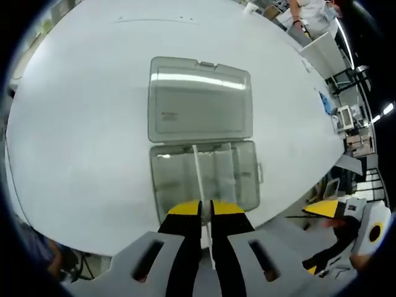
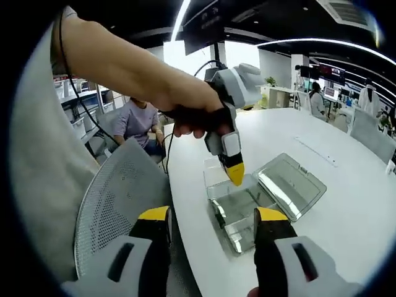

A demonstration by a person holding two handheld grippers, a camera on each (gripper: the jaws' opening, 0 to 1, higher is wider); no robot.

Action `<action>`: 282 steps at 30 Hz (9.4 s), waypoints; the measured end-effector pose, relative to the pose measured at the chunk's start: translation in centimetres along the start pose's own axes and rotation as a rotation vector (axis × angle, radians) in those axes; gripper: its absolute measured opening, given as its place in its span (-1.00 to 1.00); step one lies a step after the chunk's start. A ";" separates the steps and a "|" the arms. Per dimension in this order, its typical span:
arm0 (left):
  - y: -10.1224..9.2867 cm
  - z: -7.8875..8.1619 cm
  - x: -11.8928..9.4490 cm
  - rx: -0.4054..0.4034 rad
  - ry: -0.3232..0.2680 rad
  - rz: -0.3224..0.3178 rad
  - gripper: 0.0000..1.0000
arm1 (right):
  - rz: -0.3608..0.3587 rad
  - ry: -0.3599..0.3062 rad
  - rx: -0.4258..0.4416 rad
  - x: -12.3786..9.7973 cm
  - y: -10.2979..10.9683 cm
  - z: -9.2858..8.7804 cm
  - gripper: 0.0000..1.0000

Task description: Insert the divider into the dual guide fixture by aligning both edges with the guide slots and pushing it downward to the bottom, including one-sided entry, uneven engagement, binding, and posture correction.

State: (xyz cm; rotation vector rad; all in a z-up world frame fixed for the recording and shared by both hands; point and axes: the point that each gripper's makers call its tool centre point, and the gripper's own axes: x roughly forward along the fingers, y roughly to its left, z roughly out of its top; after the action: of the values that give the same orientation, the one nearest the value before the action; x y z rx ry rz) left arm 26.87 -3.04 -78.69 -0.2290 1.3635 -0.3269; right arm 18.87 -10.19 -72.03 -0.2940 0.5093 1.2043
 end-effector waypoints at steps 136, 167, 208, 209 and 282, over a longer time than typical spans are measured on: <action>1.7 0.3 4.4 0.026 0.017 0.121 -0.96 | 0.006 0.028 0.057 -0.9 -0.6 -3.6 0.10; 1.8 0.1 5.4 0.127 0.034 0.203 -0.96 | 0.011 0.034 0.059 -1.0 -0.6 -3.8 0.12; 1.7 0.3 6.0 0.202 -0.016 0.152 -0.93 | 0.010 0.038 0.066 -1.1 -0.3 -4.1 0.12; 1.7 0.3 6.0 0.198 -0.017 0.152 -0.94 | 0.010 0.037 0.068 -1.1 -0.4 -4.1 0.12; 1.3 0.6 4.9 0.203 0.003 0.209 -0.96 | 0.008 0.036 0.067 -1.3 -0.5 -4.1 0.12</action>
State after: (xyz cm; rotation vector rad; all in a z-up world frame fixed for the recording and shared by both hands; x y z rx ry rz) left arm 28.39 -3.65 -83.52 0.0828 1.3333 -0.2880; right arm 18.11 -13.36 -74.91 -0.2567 0.5812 1.1895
